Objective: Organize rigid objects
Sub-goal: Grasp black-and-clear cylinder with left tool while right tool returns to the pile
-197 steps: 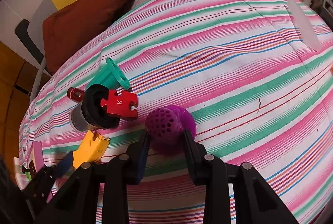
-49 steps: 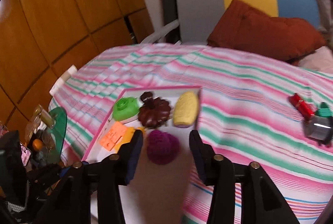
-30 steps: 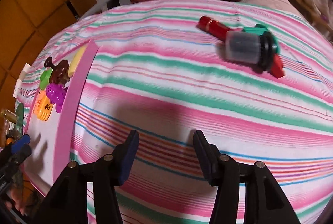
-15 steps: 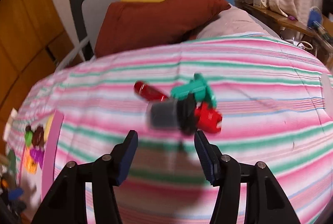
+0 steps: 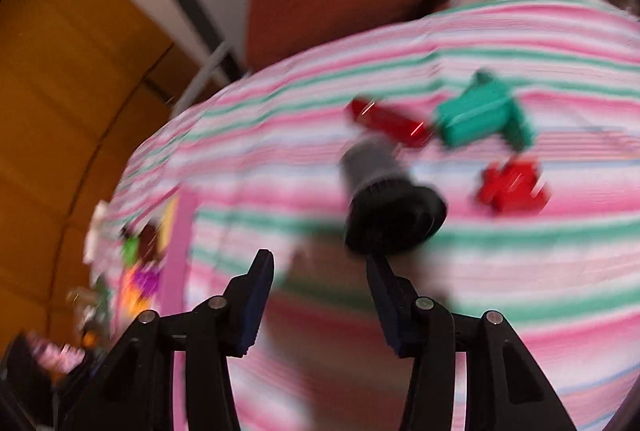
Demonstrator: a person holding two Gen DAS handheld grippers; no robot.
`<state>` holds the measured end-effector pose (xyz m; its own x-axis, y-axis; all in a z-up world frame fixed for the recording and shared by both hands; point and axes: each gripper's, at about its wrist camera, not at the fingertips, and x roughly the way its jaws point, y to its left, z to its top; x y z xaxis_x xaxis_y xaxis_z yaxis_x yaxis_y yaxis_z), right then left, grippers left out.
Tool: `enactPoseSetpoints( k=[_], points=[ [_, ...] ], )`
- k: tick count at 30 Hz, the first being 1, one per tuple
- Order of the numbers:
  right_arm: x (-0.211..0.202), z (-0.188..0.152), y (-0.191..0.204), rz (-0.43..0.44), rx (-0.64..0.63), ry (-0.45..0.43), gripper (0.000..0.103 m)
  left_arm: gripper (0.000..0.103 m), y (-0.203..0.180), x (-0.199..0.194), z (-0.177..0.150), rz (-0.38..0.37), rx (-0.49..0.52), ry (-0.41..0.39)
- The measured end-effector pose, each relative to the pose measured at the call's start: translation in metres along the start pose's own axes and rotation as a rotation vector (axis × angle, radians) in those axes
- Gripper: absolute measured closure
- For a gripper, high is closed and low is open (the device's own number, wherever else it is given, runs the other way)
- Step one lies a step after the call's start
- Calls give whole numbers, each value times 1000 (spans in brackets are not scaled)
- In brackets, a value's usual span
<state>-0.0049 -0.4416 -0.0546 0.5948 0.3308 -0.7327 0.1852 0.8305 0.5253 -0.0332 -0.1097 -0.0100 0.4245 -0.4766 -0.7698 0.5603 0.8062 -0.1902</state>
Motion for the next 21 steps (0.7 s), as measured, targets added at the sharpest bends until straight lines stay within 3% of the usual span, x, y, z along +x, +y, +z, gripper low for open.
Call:
enactPoseSetpoints(
  k=[3, 5, 8, 13, 21],
  points=[
    [-20, -2, -6, -87, -13, -81, 52, 54, -7, 4, 7, -22, -3, 5],
    [-37, 5, -24, -198, 44, -171, 47, 54, -13, 7, 13, -41, -8, 9],
    [-56, 9, -57, -252, 168, -240, 45, 54, -25, 17, 31, -75, -30, 20],
    [-61, 11, -84, -343, 257, -227, 45, 54, -44, 48, 74, -157, -126, 62],
    [-65, 7, -106, -328, 341, -201, 45, 53, -71, 125, 138, -186, -301, 125]
  ],
)
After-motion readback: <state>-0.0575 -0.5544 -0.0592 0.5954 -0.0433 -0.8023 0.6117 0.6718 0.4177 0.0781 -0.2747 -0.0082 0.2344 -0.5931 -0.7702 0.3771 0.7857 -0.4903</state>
